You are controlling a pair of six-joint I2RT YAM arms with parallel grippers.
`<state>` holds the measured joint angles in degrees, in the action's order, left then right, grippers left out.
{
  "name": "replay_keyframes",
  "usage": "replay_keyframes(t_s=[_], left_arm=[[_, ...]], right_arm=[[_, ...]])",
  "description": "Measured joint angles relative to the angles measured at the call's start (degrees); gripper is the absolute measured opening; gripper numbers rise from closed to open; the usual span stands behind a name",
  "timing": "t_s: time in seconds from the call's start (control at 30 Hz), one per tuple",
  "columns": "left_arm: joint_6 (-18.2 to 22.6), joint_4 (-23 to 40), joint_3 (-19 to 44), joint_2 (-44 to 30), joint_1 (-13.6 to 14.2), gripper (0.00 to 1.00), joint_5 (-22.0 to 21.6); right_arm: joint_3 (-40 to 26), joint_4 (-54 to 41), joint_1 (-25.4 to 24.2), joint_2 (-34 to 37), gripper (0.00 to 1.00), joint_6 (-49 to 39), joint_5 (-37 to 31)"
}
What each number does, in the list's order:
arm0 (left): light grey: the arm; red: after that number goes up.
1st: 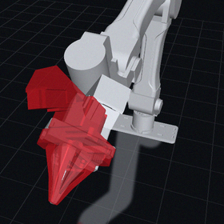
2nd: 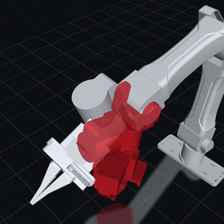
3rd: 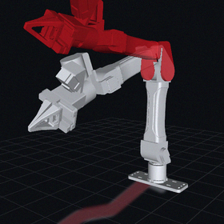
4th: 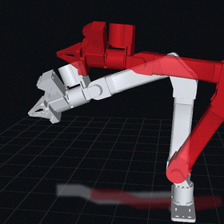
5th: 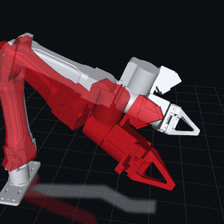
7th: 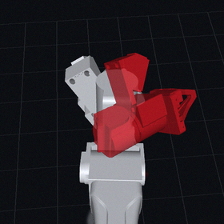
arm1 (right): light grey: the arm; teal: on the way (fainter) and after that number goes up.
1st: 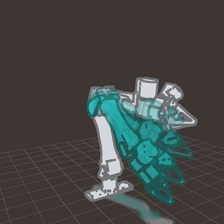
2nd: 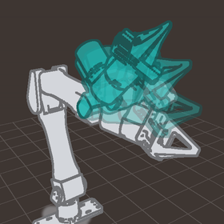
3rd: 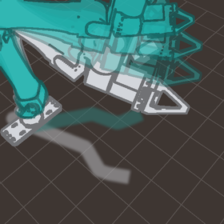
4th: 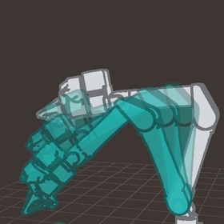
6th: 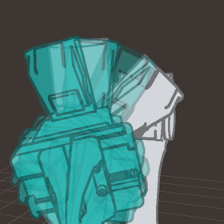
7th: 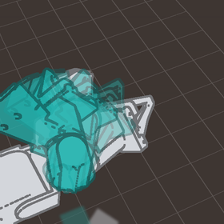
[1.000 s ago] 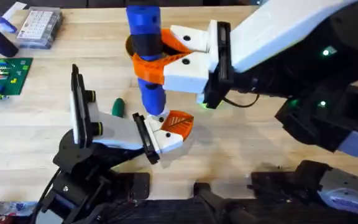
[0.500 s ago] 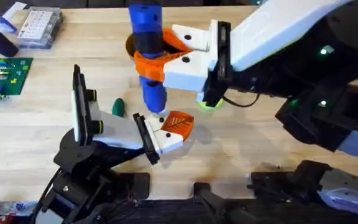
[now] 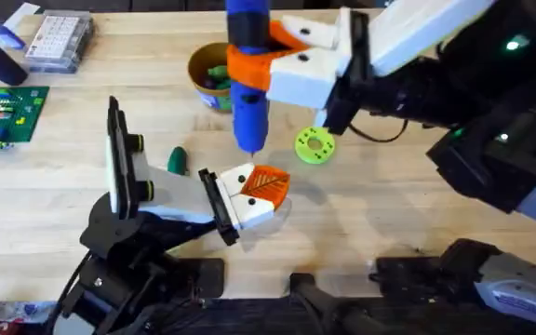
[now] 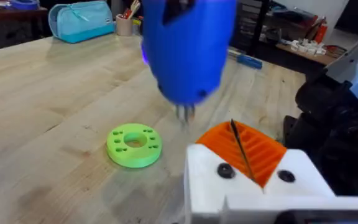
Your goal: Pick up the gripper from the table and insert it into the empty holder that is missing its gripper. Then pick up a screw, insert it into the mounting hole, and use the screwdriver to tighten it. Finally, clean up the table by picking up the vegetable and placing it into the bucket.
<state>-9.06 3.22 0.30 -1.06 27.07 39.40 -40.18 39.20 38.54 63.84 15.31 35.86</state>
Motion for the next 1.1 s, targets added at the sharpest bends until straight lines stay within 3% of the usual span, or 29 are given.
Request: replay_keyframes(t_s=[0.2, 0.7, 1.1], left_arm=[[0.06, 0.00, 0.00, 0.00, 0.00, 0.016, 0.00], [0.06, 0.00, 0.00, 0.00, 0.00, 0.016, -0.01], [0.05, 0.00, 0.00, 0.00, 0.00, 0.016, -0.01]], right_arm=[[-0.27, 4.44, -1.01, -1.74, 0.035, 0.12, 0.68], [-0.28, 5.40, -0.84, -1.97, 0.035, 0.05, 2.97], [-0.30, 5.09, 3.81, -1.95, 0.035, 0.02, 4.95]])
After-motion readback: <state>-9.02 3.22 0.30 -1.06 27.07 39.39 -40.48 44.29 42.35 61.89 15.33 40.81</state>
